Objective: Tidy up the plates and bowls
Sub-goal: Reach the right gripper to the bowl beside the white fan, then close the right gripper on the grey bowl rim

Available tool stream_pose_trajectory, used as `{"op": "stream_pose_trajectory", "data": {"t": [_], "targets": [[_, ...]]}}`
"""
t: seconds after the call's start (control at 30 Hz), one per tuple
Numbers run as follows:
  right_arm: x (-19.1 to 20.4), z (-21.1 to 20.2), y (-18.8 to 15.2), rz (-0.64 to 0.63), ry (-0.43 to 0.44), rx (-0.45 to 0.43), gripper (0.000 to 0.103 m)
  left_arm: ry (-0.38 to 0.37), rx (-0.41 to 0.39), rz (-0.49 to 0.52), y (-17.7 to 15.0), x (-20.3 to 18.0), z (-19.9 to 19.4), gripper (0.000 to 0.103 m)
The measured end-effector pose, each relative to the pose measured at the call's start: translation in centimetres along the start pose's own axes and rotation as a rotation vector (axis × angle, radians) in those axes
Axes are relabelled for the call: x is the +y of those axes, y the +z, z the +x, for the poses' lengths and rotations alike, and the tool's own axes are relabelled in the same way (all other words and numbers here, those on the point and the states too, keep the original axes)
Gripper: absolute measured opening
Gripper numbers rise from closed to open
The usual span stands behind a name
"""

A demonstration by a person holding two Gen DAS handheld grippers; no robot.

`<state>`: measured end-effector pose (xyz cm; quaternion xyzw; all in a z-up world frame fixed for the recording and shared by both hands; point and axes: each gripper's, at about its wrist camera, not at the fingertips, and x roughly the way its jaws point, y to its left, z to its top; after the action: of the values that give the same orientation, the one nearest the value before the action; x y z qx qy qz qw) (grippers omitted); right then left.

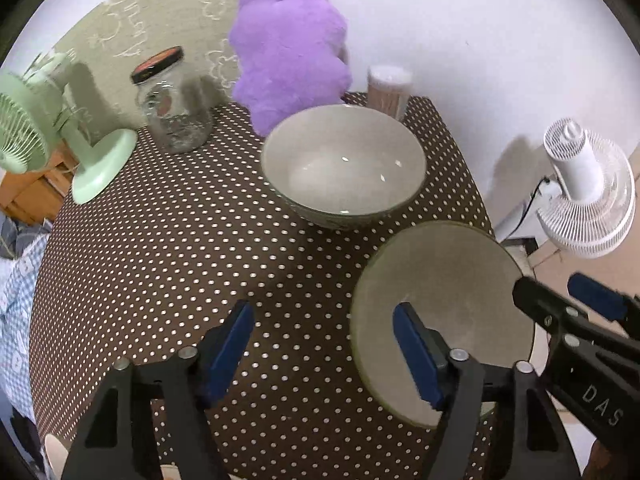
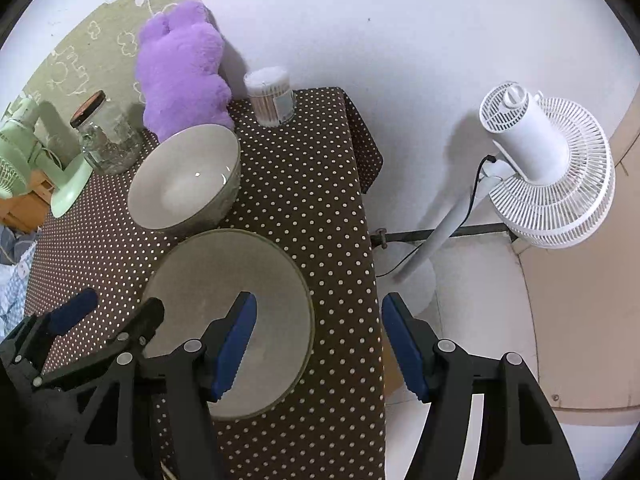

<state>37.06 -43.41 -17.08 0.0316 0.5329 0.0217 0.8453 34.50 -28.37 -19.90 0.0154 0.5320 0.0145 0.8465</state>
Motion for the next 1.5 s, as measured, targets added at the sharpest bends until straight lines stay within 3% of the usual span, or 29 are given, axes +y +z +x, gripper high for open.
{"op": "stream_pose_trajectory", "data": {"t": [0.13,0.2,0.3,0.43,0.7,1.07,1.5], "targets": [[-0.2,1.0,0.3,-0.007,0.015,0.009,0.067,-0.005,0.012,0.021,-0.1,-1.1,1.0,0.062],[-0.1,1.5,0.4,-0.009,0.019,0.015,0.057,-0.006,0.016,0.038,-0.1,-1.6,1.4,0.052],[-0.1,2.3,0.4,-0.005,0.03,0.034,0.05,-0.013,0.024,0.035,0.3,-1.9,1.8,0.043],[-0.1,3.2,0.3,0.002,0.04,0.054,0.031,-0.015,0.022,0.03,0.5,-2.2,2.1,0.033],[0.4,4.1,0.2,0.019,0.085,0.083,0.017,0.011,0.019,0.043,0.6,-2.4,2.7,0.018],[1.2,2.9,0.0,0.0,0.058,0.072,0.017,0.017,0.016,0.052,0.1,-2.1,1.2,0.018],[4.7,-2.1,-2.2,-0.009,0.063,0.051,0.017,0.005,-0.008,0.021,-2.5,1.9,-4.1,0.018]]}}
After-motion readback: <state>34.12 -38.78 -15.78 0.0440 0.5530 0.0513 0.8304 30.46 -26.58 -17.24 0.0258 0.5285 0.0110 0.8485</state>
